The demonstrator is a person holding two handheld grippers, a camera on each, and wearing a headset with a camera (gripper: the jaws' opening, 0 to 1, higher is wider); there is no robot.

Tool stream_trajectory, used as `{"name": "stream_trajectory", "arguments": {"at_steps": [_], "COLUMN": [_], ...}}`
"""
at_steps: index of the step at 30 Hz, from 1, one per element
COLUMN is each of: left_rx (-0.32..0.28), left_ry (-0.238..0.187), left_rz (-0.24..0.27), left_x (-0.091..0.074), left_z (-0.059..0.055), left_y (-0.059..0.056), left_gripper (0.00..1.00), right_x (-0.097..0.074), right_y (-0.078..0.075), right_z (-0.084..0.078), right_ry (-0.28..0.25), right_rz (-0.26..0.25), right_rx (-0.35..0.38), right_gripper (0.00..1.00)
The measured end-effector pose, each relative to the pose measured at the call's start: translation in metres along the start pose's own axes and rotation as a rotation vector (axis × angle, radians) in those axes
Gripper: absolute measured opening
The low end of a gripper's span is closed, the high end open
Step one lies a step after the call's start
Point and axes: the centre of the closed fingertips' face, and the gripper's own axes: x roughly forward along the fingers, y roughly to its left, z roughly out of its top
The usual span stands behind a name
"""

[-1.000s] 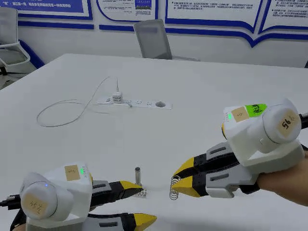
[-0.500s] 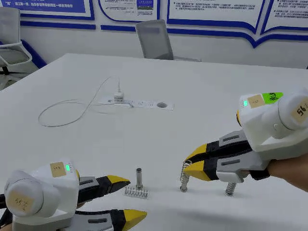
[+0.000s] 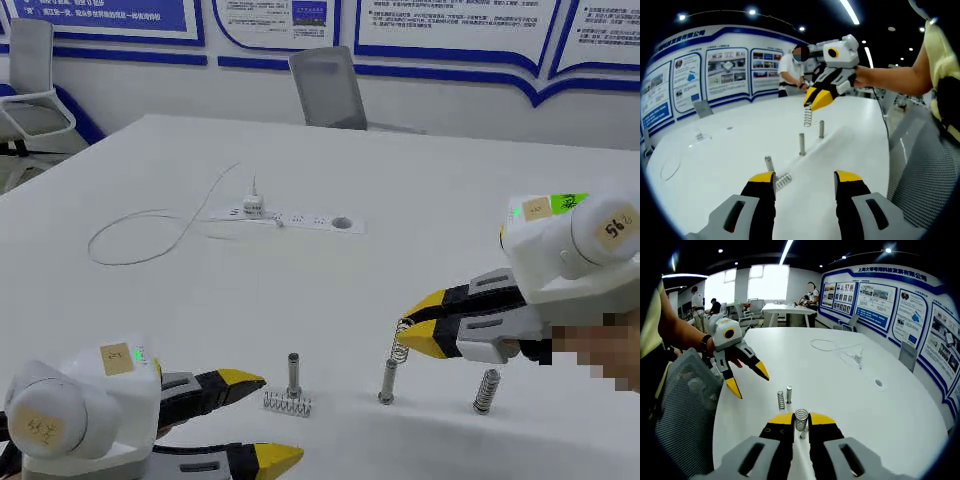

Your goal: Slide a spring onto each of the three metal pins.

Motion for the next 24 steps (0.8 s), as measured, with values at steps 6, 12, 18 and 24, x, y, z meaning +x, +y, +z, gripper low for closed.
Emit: {"name": "stream_trajectory", "arguments": {"at_steps": [6, 12, 18, 24], "left_rx": [-0.002, -0.004, -0.007, -0.008], "left_ry": [0.002, 0.001, 0.003, 0.005], "left_rz": [0.003, 0.008, 0.013, 0.016], "left_x": [-0.001, -0.002, -0.003, -0.003], "left_z": [-0.002, -0.002, -0.004, -0.004], "left_y": [0.001, 0.002, 0.004, 0.004], "left_gripper": [0.48, 0.48, 0.48, 0.48], "right_x": [0.007, 0.011, 0.014, 0.017], "right_y": [-0.006, -0.008, -0.011, -0.012], "right_z": [-0.006, -0.009, -0.013, -0.016], "right_ry": [0.007, 0.009, 0.016, 0.021], "right_rz": [-0.006, -0.004, -0.006, -0.001], "right_rx": [0.013, 0.029, 0.031, 0.036], "right_gripper": [0.12, 0.12, 0.12, 0.12]}}
